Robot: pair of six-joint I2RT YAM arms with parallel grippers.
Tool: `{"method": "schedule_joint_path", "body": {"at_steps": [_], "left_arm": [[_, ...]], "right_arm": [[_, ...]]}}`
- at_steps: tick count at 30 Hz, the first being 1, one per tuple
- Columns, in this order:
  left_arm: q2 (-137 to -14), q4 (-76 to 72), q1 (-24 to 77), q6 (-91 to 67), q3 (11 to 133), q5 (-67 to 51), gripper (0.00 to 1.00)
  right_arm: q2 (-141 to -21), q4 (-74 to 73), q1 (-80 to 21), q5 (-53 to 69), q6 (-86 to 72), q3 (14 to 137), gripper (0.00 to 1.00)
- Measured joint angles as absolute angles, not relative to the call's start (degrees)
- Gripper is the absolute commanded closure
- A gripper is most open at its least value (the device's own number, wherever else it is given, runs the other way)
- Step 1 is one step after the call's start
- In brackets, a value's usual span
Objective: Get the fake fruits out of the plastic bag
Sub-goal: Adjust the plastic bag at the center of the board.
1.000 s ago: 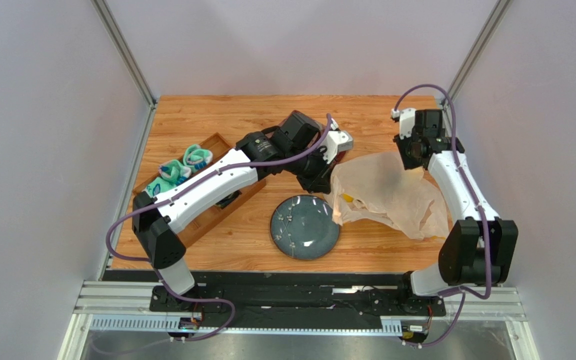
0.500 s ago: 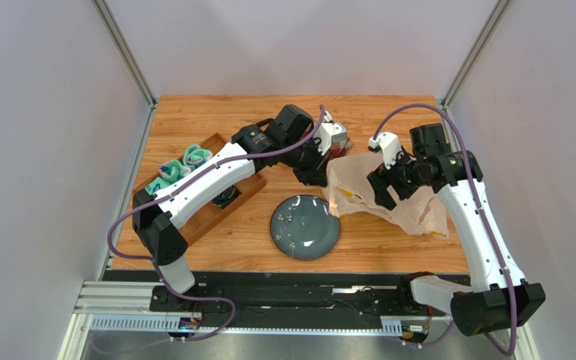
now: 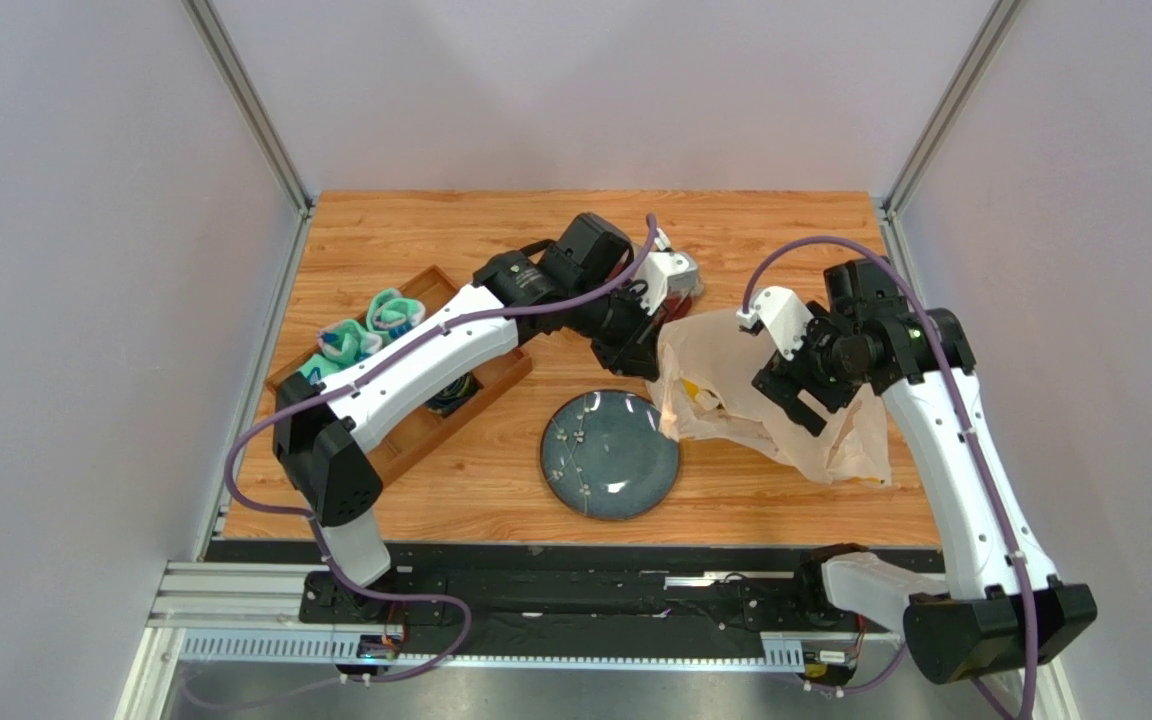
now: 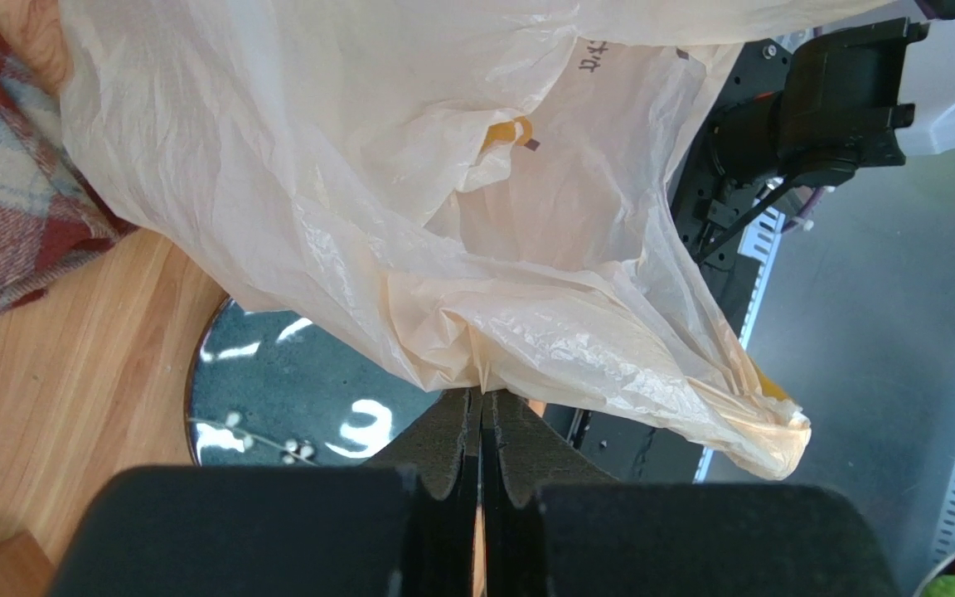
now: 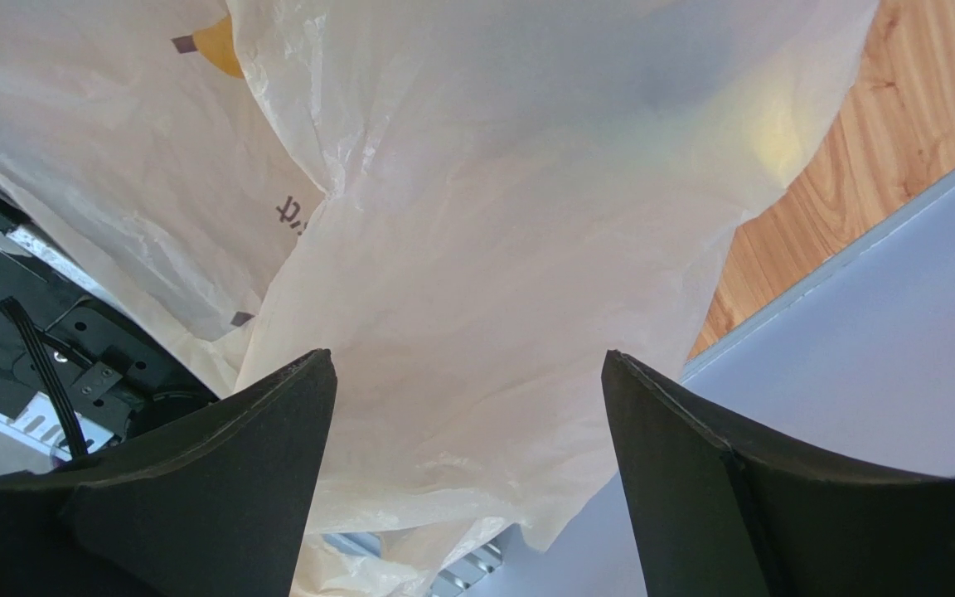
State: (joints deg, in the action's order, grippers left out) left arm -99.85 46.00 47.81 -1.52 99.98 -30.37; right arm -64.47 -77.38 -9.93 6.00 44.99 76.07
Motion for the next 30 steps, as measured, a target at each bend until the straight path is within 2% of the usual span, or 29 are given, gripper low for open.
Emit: {"method": "schedule_joint_path", "body": {"at_steps": [5, 11, 19, 22, 23, 25, 26, 28, 30], "left_arm": [[-102.0, 46.0, 47.8, -1.3, 101.1, -30.0, 1.00], [-102.5, 46.0, 47.8, -0.7, 101.1, -29.2, 1.00], [-102.6, 46.0, 46.8, -0.7, 101.2, -28.4, 1.00], [-103.0, 46.0, 46.3, -0.7, 101.9, -28.4, 1.00], [-103.2, 46.0, 46.1, -0.7, 102.1, -28.4, 1.00], [-103.5, 46.0, 45.9, -0.7, 102.5, -28.4, 1.00], [-103.7, 46.0, 45.8, -0.7, 102.7, -28.4, 1.00], [-104.1, 46.0, 45.5, -0.7, 103.1, -28.4, 1.00], [-104.8, 46.3, 45.1, -0.4, 104.5, -28.5, 1.00]], "right_arm": [[-68.6, -77.2, -9.9, 4.9, 46.3, 75.8, 0.13], [-67.6, -77.3, -8.7, 7.8, 48.4, 73.2, 0.14], [-62.9, -77.3, -8.8, 12.0, 49.6, 60.7, 0.19], [-62.9, -77.5, -8.9, 9.5, 48.7, 57.1, 0.39], [-62.9, -77.6, -8.9, 8.4, 48.1, 56.7, 0.56], [-62.9, -77.5, -8.9, 6.8, 47.2, 56.7, 0.69], [-63.0, -77.6, -8.9, 6.0, 46.7, 57.0, 0.79], [-63.7, -78.0, -8.8, 4.5, 46.4, 58.8, 0.85], [-65.6, -78.8, -8.4, 3.7, 46.4, 63.4, 0.97]]}}
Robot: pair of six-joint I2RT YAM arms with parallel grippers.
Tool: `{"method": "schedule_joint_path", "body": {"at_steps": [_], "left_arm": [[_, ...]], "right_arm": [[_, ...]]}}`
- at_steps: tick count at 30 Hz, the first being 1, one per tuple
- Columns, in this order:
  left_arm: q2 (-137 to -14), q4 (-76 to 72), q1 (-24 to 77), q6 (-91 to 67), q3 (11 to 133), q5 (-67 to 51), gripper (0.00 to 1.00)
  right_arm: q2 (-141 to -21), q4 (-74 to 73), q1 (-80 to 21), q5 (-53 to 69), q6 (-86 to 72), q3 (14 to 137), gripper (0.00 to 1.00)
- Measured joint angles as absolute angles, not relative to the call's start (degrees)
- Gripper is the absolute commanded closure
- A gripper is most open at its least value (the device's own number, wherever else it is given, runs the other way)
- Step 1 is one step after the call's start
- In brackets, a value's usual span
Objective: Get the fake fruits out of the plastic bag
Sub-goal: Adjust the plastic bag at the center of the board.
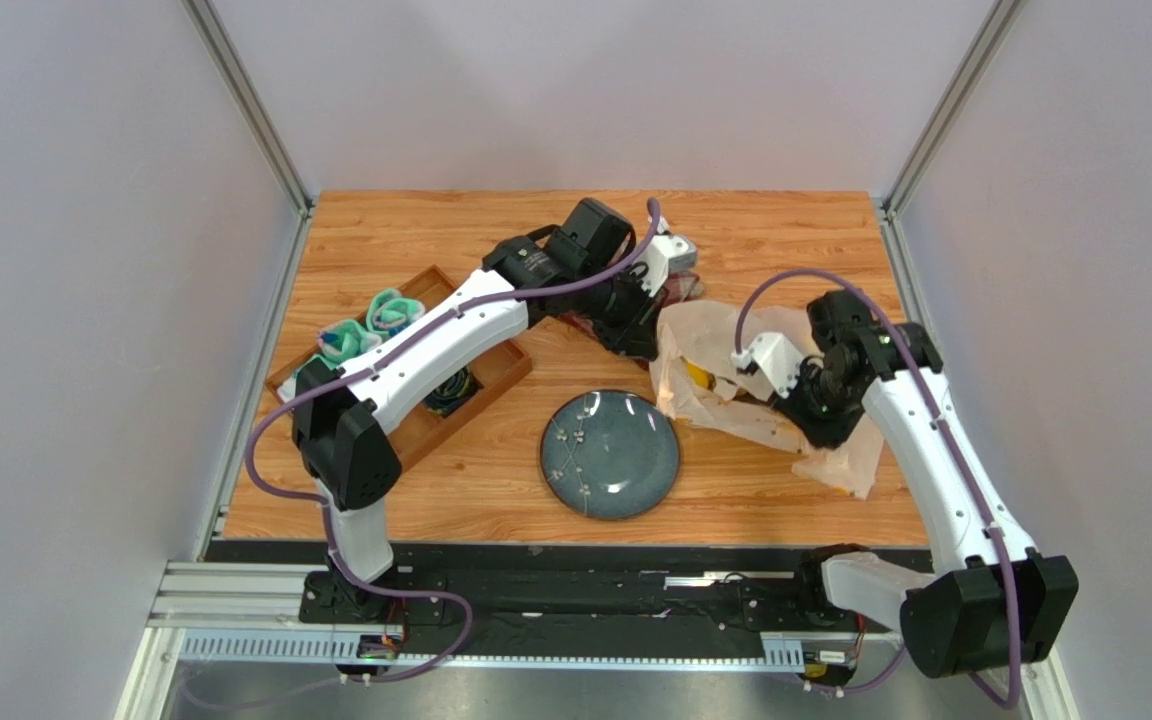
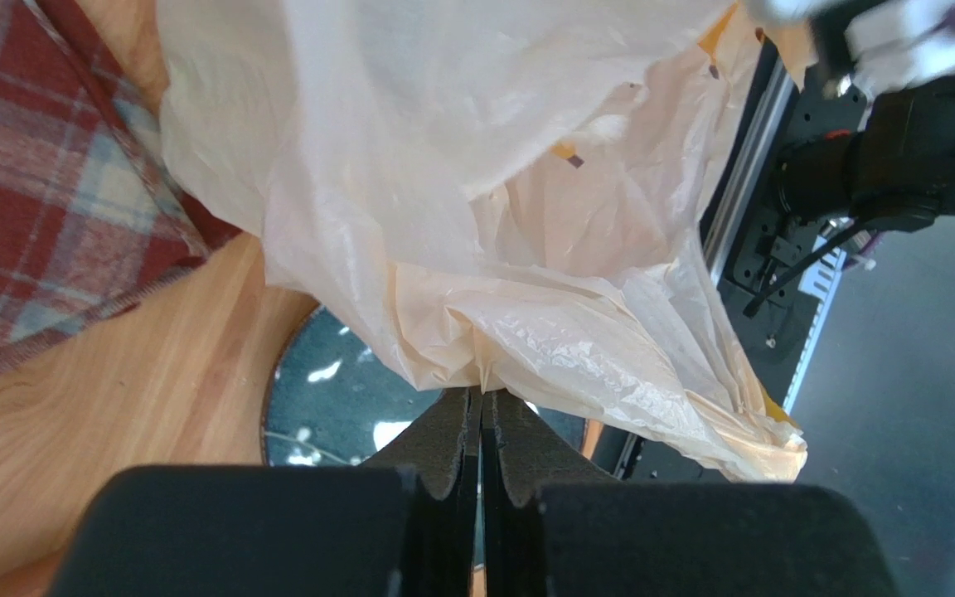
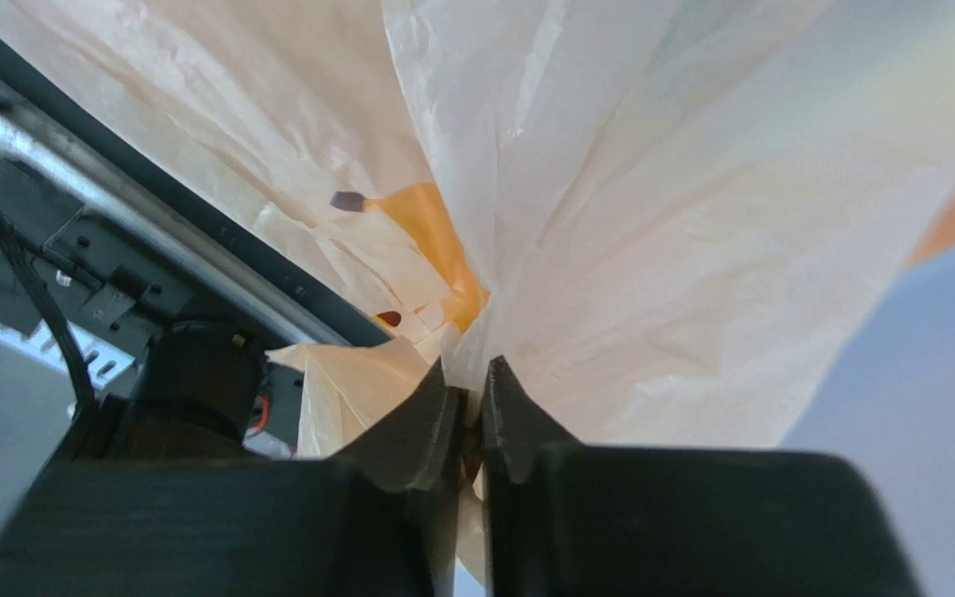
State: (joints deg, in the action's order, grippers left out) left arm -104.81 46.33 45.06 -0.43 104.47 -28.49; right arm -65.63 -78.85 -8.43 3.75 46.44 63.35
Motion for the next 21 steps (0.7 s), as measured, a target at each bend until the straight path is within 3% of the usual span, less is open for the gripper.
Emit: {"method": "schedule_joint_path", "body": {"at_steps": [8, 16, 18, 21], "left_arm": [[-111.8, 47.8, 42.0, 5.1, 119.2, -30.3, 1.00], [-127.9, 44.4, 38.8, 8.9, 152.4, -32.3, 1.00], [-127.6, 41.2, 38.4, 8.6, 152.8, -33.8, 1.00], [-122.8, 36.3, 38.2, 8.2, 146.0, -35.8, 1.00]], "right_arm": [[-77.6, -70.5, -1.6, 2.1, 46.3, 88.5, 1.00], [-94.3, -54.8, 8.2, 0.7, 35.5, 116.0, 1.00], [-92.5, -52.5, 9.7, 1.1, 33.7, 117.3, 1.00], [-82.2, -47.6, 10.1, 3.1, 33.2, 109.3, 1.00]]}}
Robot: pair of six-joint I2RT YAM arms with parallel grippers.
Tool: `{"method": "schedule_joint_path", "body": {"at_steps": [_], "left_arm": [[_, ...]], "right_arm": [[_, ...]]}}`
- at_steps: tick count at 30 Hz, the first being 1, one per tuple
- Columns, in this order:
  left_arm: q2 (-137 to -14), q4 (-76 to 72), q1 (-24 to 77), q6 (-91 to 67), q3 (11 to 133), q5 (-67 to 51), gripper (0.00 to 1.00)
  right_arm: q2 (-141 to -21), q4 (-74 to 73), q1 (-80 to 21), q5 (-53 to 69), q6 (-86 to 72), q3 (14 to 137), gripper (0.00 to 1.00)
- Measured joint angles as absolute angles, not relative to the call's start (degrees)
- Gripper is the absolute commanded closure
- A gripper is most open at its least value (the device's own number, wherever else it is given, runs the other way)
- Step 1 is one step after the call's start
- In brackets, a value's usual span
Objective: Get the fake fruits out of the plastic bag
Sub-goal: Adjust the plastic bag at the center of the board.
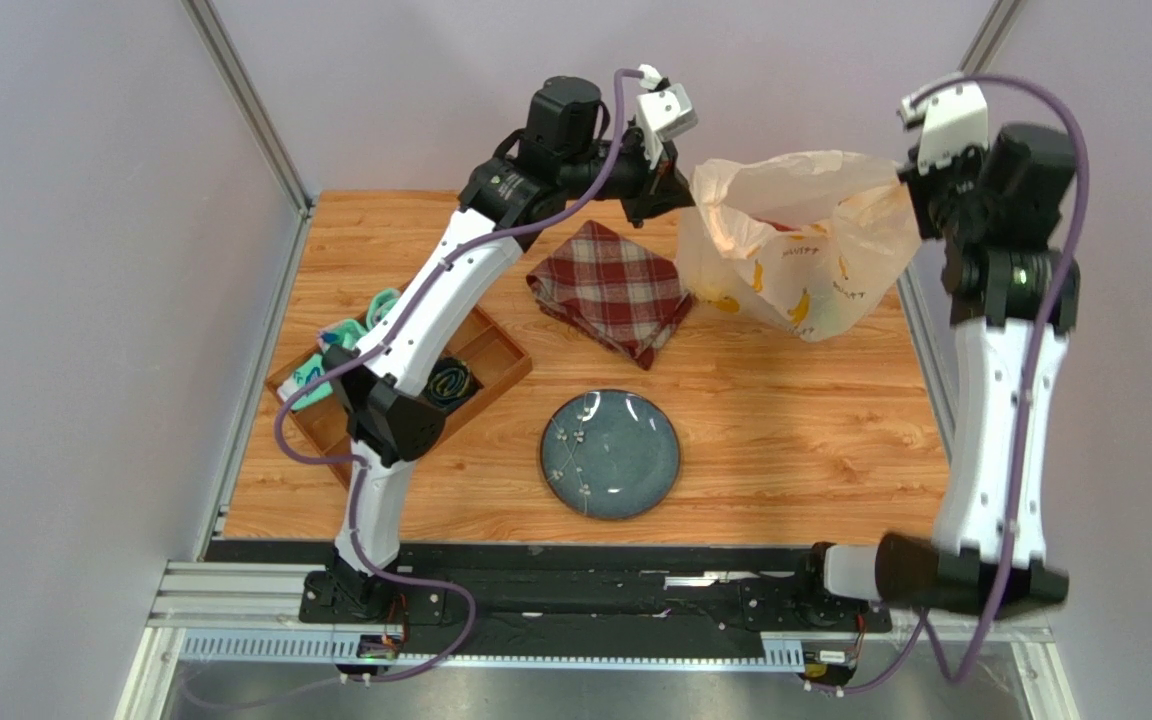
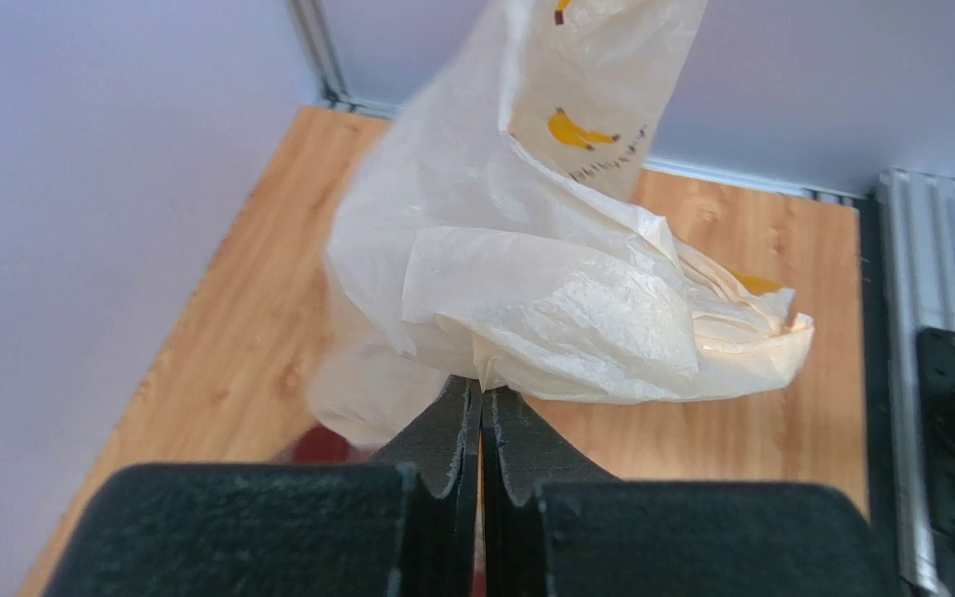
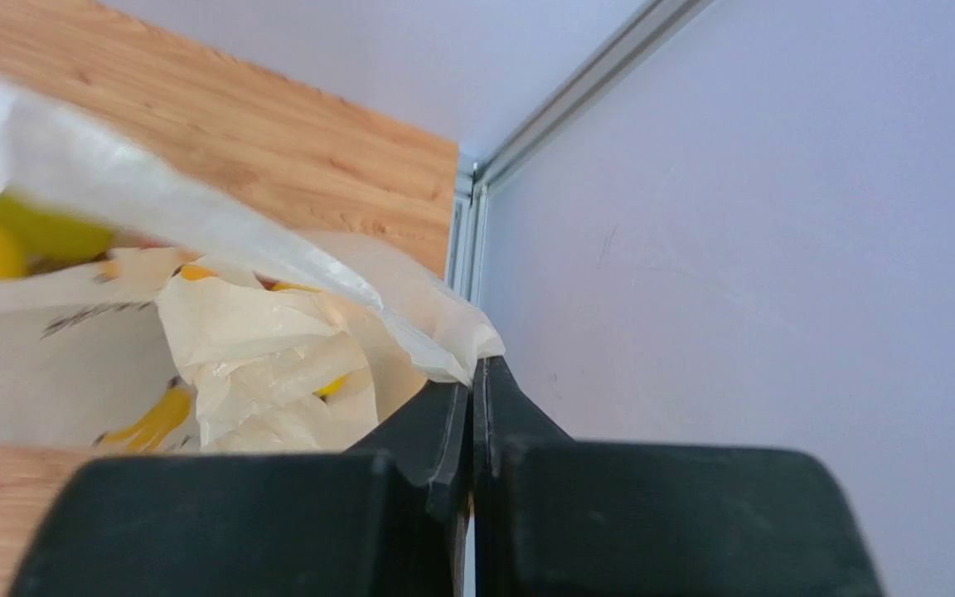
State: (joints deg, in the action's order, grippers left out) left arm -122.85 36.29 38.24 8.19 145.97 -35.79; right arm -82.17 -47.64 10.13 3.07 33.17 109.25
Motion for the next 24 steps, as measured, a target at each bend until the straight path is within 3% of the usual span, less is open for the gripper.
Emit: {"method": "schedule_joint_path", "body": {"at_steps": [4, 9, 10, 11, 12, 15, 18, 21, 24], "left_arm": [[-115.4, 35.1, 39.0, 6.6, 135.5, -39.7, 1.00], [-104.6, 36.7, 41.8, 5.0, 111.8, -43.4, 1.00], [-104.4, 37.6, 42.8, 4.8, 108.0, -43.6, 1.00], [-105.2, 38.4, 43.7, 4.3, 105.2, -43.9, 1.00], [-106.6, 38.9, 44.4, 3.6, 103.0, -44.1, 1.00], [-111.5, 39.7, 45.8, 0.2, 98.6, -44.8, 1.00], [-113.9, 40.2, 45.8, -2.4, 97.3, -44.8, 1.00], [-113.9, 40.4, 45.5, -4.3, 100.2, -45.1, 1.00], [-113.9, 39.4, 45.1, -6.0, 105.0, -46.0, 1.00]], "right_arm": [[-59.7, -43.9, 9.6, 6.2, 35.9, 88.3, 1.00], [-36.5, -44.1, 9.6, 5.3, 40.4, 57.9, 0.98], [-35.0, -45.2, 9.6, 4.9, 40.9, 52.7, 0.84], [-34.6, -47.0, 9.6, 4.3, 41.5, 46.8, 0.47], [-35.4, -50.0, 9.6, 3.8, 42.2, 41.9, 0.35], [-38.8, -57.5, 9.7, 3.7, 42.0, 40.0, 0.20], [-42.0, -63.7, 9.7, 6.7, 41.3, 51.1, 0.19], [-47.3, -65.9, 9.7, 13.7, 40.0, 70.3, 0.30], [-50.0, -66.9, 8.1, 21.3, 39.0, 80.8, 0.51]]}}
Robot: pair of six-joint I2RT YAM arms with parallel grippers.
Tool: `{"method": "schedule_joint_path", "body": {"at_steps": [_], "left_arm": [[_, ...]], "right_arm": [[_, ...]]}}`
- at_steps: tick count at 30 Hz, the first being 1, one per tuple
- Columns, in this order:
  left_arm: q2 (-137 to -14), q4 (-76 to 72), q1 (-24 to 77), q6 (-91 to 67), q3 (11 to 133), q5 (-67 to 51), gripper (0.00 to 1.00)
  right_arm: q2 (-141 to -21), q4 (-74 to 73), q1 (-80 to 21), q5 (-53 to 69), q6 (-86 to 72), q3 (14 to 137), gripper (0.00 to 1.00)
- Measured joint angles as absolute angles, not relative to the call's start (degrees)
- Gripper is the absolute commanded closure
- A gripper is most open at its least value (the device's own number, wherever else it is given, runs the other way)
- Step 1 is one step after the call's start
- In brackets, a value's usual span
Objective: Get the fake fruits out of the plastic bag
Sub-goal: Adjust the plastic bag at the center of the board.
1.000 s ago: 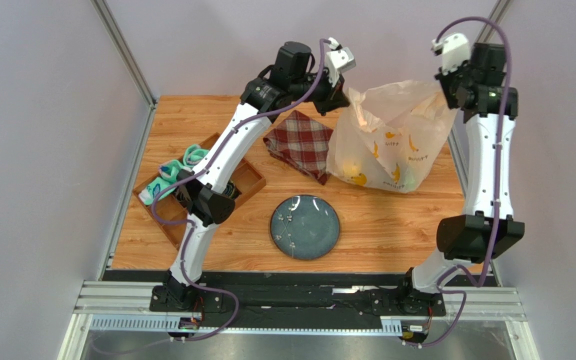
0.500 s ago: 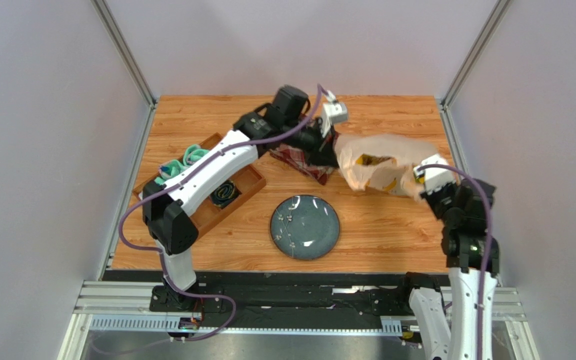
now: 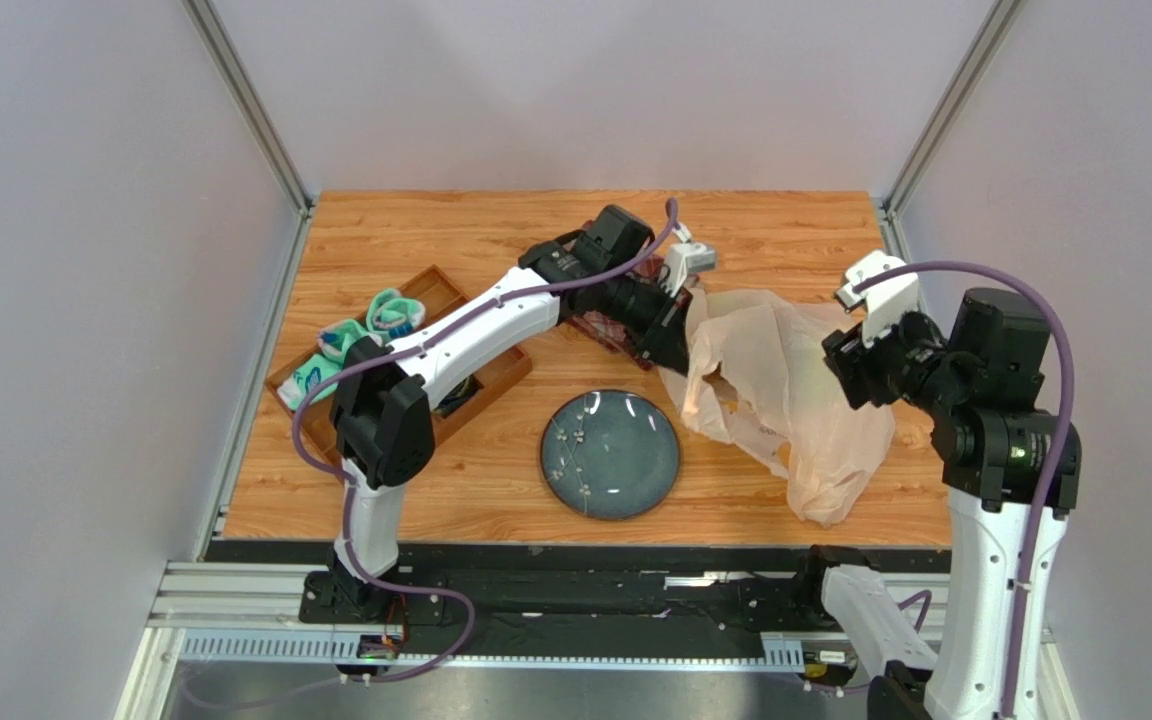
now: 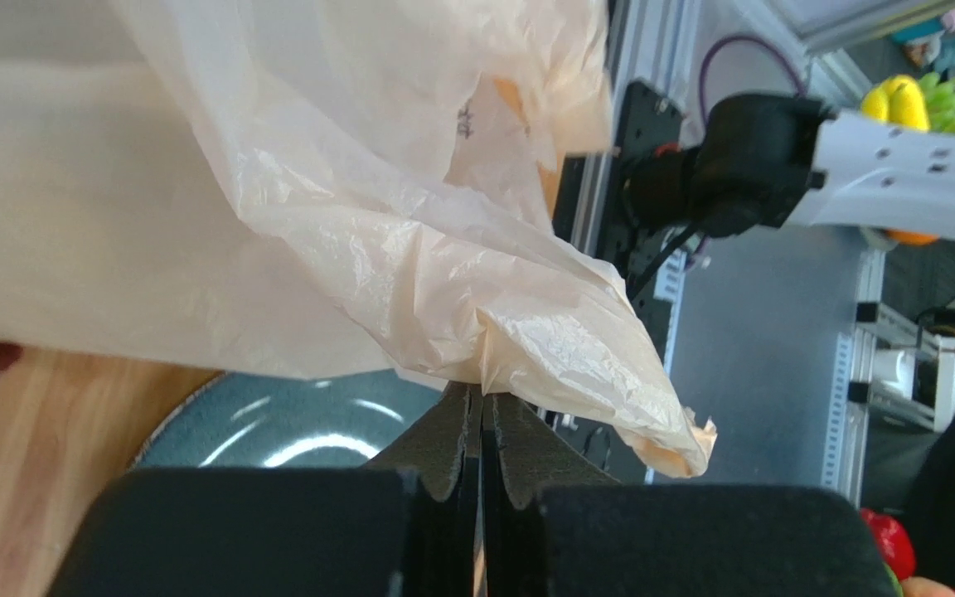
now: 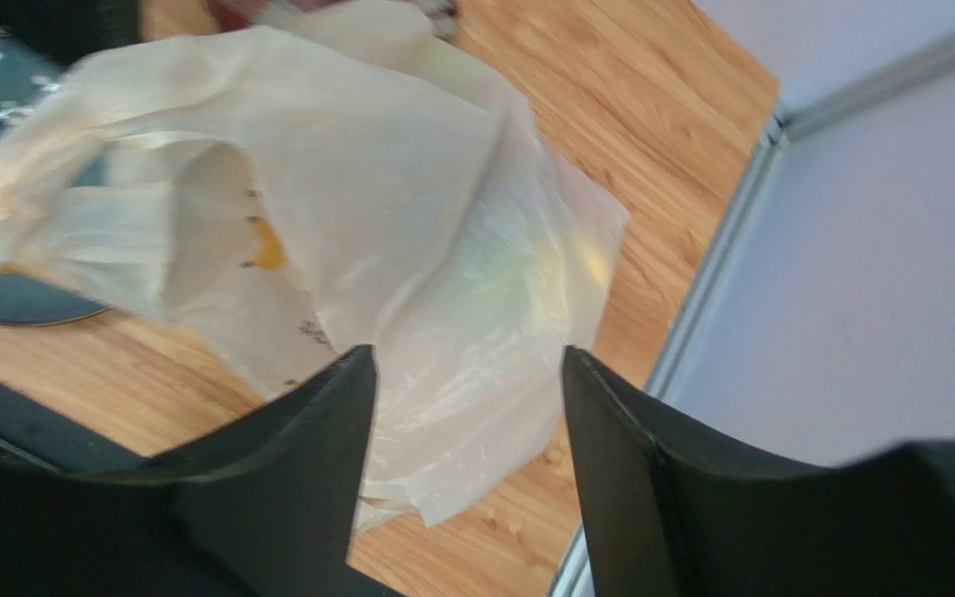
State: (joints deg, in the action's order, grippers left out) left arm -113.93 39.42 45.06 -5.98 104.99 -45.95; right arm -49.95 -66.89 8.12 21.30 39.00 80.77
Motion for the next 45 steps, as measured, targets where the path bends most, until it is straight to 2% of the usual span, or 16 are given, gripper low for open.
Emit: {"method": "schedule_joint_path", "body": {"at_steps": [1, 4, 10, 17, 22, 27, 33, 45], "left_arm": [[-113.9, 38.7, 44.9, -6.7, 106.3, -46.3, 1.00], [-113.9, 36.4, 44.4, -9.3, 108.3, -47.7, 1.00], [-114.0, 34.5, 42.8, -13.7, 108.0, -50.3, 1.00], [-114.0, 32.8, 41.1, -16.6, 105.8, -52.0, 1.00], [-114.0, 32.8, 40.8, -16.5, 104.0, -52.4, 1.00], [-114.0, 33.8, 40.8, -15.6, 103.4, -52.4, 1.00], [-114.0, 35.6, 40.2, -12.5, 103.4, -52.8, 1.00], [-114.0, 36.5, 39.2, -11.0, 103.3, -54.0, 1.00]], "right_arm": [[-50.1, -67.8, 6.4, 23.4, 38.5, 81.8, 0.60], [-50.6, -70.3, 0.6, 26.3, 38.9, 78.1, 0.70], [-58.4, -68.6, -8.5, 25.0, 36.8, 63.5, 0.76], [-63.6, -55.4, -15.0, 21.5, 29.8, 59.4, 0.78], [-69.0, -48.6, -15.8, 19.3, 27.1, 59.3, 0.80], [-75.1, -51.3, -15.8, 19.1, 27.1, 64.4, 0.78], [-74.2, -57.1, -15.6, 23.2, 27.6, 72.1, 0.79], [-72.6, -55.9, -16.1, 23.9, 26.6, 65.6, 0.80]]}}
